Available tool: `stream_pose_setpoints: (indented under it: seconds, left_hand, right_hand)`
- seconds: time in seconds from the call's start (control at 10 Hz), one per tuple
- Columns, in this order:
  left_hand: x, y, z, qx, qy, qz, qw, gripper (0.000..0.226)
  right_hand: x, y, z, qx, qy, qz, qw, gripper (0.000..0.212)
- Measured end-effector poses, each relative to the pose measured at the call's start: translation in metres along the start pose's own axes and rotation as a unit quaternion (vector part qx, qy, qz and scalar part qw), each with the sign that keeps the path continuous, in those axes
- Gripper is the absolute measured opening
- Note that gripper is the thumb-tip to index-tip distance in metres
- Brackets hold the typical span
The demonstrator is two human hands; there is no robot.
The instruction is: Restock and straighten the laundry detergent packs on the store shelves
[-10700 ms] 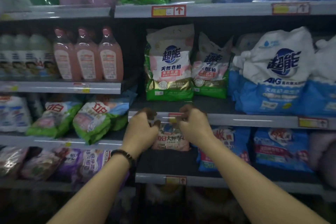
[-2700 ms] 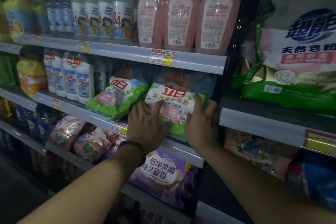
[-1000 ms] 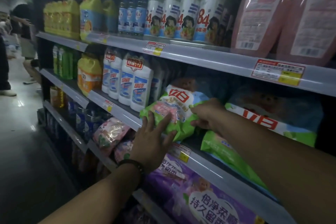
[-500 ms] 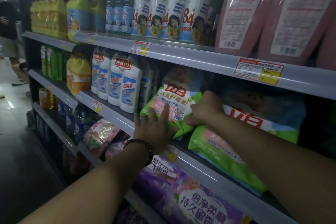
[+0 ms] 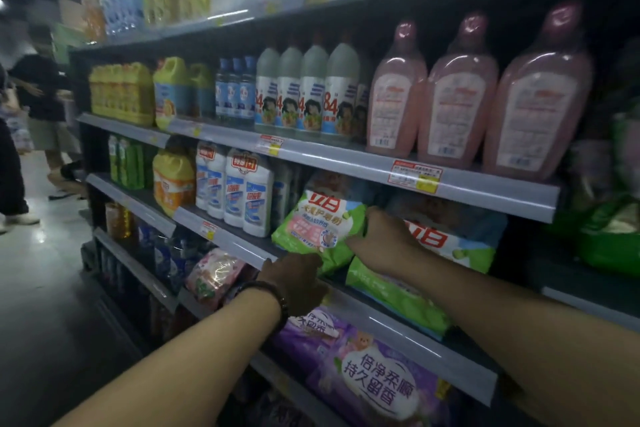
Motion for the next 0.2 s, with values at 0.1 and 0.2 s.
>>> stream_pose_setpoints:
  seconds: [0.1, 0.2]
  left_hand:
    - [0.031, -0.024, -0.029, -0.02, -0.037, -0.002, 0.999, 0.034]
    - [0.065, -0.043, -0.055, -0.062, -0.066, -0.064, 0.994, 0.024]
  right_hand:
    - [0.027, -0.029, 0.017, 0.047, -0.018, 0.041, 0.998, 0.032]
    - [0.062, -0.057, 0.028, 0.051, -0.055, 0.033, 0.997, 0.028]
Point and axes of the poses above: each hand's wrist, its own y-axis towards the middle knuckle, its own x-axis out of the back of the hand, z = x × y, the point moved 7 cm from there along y, towards the middle knuckle, and after that the axes turned 7 degrees about x, right-handed, at the moved point
